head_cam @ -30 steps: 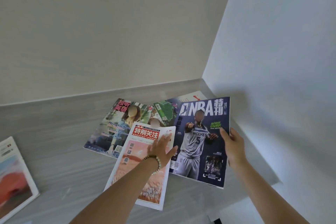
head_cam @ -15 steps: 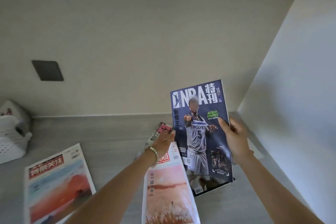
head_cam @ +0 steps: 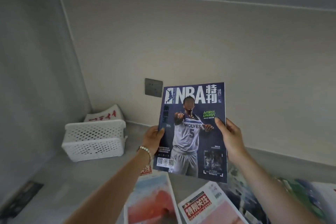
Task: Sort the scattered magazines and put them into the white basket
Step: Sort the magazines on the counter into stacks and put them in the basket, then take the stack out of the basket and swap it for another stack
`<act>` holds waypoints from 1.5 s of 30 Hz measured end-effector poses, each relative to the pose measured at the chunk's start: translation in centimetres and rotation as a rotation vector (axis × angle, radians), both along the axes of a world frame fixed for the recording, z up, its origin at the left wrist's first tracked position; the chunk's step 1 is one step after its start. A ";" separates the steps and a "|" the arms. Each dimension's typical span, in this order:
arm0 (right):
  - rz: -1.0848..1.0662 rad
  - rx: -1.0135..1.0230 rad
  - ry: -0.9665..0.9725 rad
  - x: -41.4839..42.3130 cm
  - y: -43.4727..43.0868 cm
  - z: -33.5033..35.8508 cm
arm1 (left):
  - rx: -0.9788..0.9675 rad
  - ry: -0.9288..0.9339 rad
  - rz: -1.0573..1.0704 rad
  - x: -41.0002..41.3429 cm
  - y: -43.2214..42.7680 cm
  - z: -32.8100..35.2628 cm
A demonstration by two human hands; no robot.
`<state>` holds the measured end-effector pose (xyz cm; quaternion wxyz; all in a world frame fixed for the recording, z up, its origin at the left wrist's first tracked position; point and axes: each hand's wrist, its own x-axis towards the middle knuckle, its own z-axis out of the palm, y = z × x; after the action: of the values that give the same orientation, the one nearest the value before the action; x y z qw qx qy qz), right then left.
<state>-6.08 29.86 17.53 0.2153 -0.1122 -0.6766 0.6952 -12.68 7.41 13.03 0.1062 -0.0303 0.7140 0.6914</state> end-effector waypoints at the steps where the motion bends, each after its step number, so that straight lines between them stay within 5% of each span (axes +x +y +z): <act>1: 0.031 -0.011 -0.006 -1.4 -2.0 0.0 | 0.012 0.001 0.036 -0.8 -2.4 0.2; 15: 0.215 -0.016 -0.099 -13.6 -21.1 -3.0 | 0.046 0.040 0.231 -8.3 -24.1 -1.3; 22: 0.205 -0.010 -0.301 -15.8 -20.4 -7.6 | -0.288 0.075 0.307 -12.2 -29.5 -4.9; 28: 0.154 -0.104 -0.559 -12.9 -17.7 -14.7 | -0.909 0.263 0.128 -12.2 -28.5 -8.6; 45: 0.262 0.204 -0.852 -7.0 -10.6 -19.9 | -1.035 0.258 0.168 -11.1 -26.5 -10.5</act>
<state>-13.07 19.25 -2.39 -0.1619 -0.2801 -0.7782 0.5382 -23.79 -19.07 2.57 -0.0666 -0.0505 0.9637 0.2535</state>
